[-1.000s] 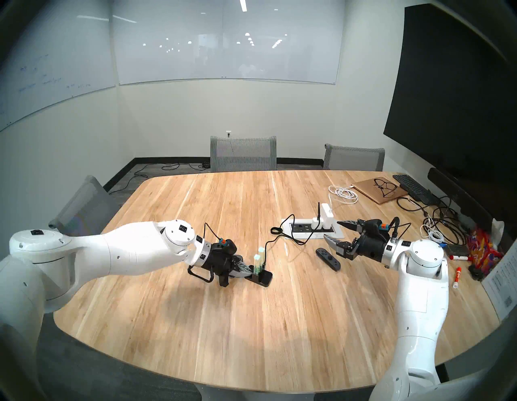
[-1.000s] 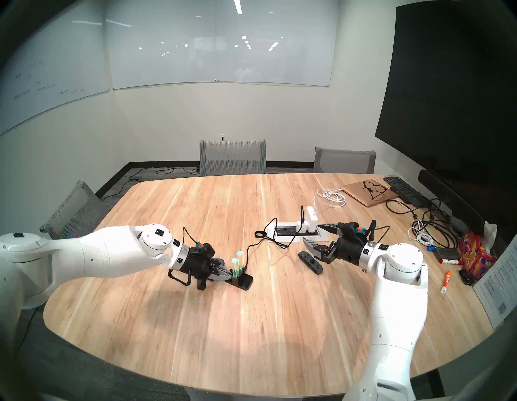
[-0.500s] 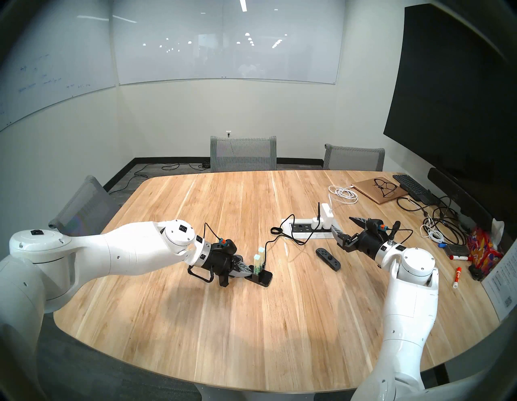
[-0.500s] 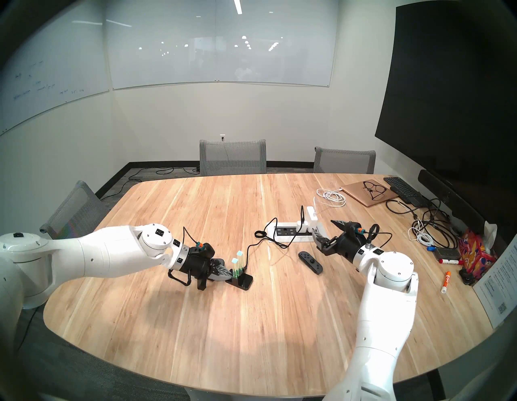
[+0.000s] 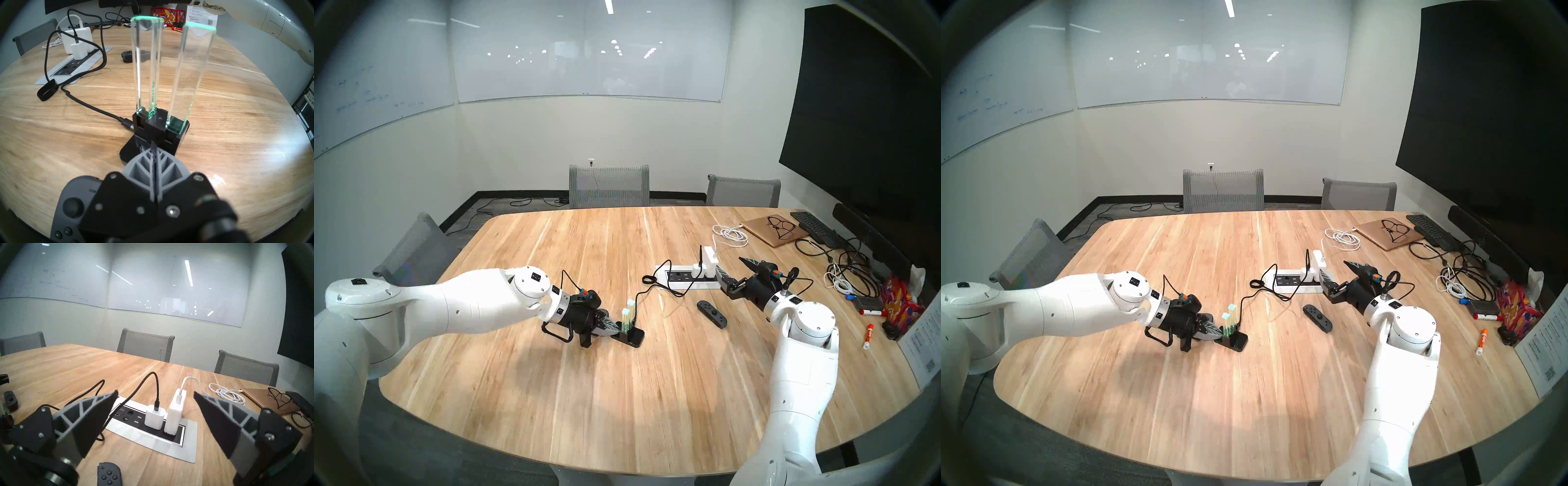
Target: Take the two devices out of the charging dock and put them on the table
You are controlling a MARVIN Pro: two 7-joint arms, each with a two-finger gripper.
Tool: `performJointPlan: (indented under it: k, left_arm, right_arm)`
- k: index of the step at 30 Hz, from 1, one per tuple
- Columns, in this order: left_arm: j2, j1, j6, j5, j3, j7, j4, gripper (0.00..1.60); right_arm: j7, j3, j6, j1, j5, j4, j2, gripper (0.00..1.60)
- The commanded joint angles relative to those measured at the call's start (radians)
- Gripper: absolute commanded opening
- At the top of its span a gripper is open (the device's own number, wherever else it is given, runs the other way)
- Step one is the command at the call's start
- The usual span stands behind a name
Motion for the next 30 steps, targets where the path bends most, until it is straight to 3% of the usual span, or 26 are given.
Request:
performJointPlan:
  k: [1, 18, 30]
  left_arm:
    - [0.014, 0.001, 0.005, -0.002, 0.001, 0.003, -0.021, 0.0]
    - [0.113, -0.025, 0.028, -0.008, -0.028, 0.088, -0.126, 0.0]
    - [0.253, -0.038, 0.002, -0.039, -0.09, 0.224, -0.237, 0.0]
  right_arm:
    - [0.002, -0.004, -0.009, 0.017, 0.011, -0.017, -0.001, 1.6]
    - [0.002, -0.003, -0.01, 0.018, 0.009, -0.016, -0.003, 1.6]
    - [0.001, -0.003, -0.01, 0.018, 0.007, -0.016, -0.003, 1.6]
